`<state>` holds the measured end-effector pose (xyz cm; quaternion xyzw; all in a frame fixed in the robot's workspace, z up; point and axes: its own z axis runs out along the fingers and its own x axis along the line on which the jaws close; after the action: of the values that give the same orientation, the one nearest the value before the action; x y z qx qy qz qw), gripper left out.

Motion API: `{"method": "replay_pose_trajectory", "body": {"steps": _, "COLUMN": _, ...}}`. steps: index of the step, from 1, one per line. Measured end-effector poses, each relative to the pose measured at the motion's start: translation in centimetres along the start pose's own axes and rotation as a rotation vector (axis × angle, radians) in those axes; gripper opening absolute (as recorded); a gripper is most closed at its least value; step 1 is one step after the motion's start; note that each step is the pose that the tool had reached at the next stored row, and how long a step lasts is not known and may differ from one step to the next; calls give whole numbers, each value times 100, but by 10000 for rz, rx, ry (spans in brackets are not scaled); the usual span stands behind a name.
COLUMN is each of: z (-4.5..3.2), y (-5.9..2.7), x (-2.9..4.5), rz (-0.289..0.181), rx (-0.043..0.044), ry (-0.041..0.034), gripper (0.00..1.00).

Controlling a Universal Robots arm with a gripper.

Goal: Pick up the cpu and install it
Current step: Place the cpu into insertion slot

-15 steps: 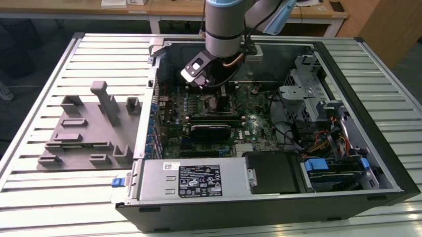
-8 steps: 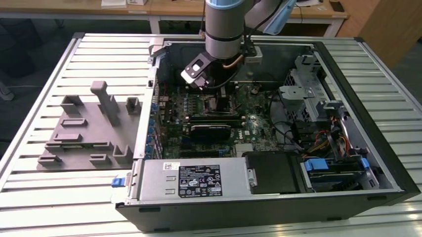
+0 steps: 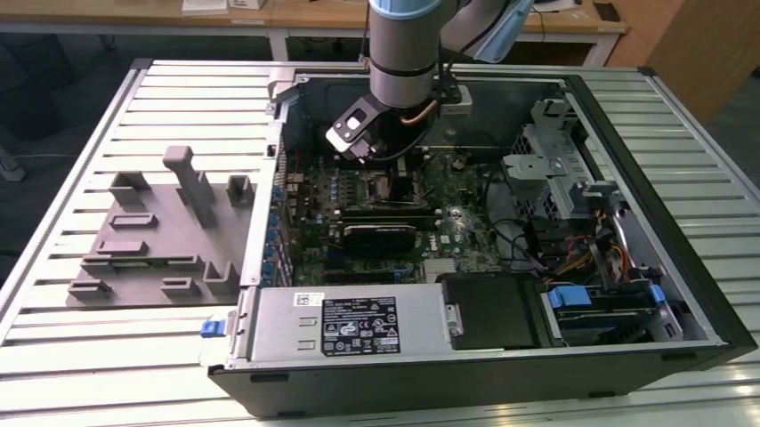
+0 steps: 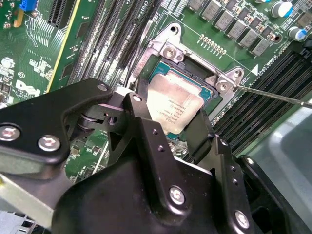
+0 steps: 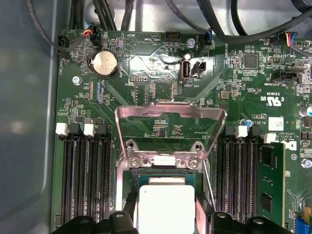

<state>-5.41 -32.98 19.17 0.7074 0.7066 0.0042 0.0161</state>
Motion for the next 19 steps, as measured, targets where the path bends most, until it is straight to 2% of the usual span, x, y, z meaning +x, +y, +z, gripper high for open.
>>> {"method": "replay_pose_trajectory", "body": {"steps": 19, "z": 14, "y": 3, "x": 32, "rz": 31, "rx": 1, "ry": -2, "gripper": 54}}
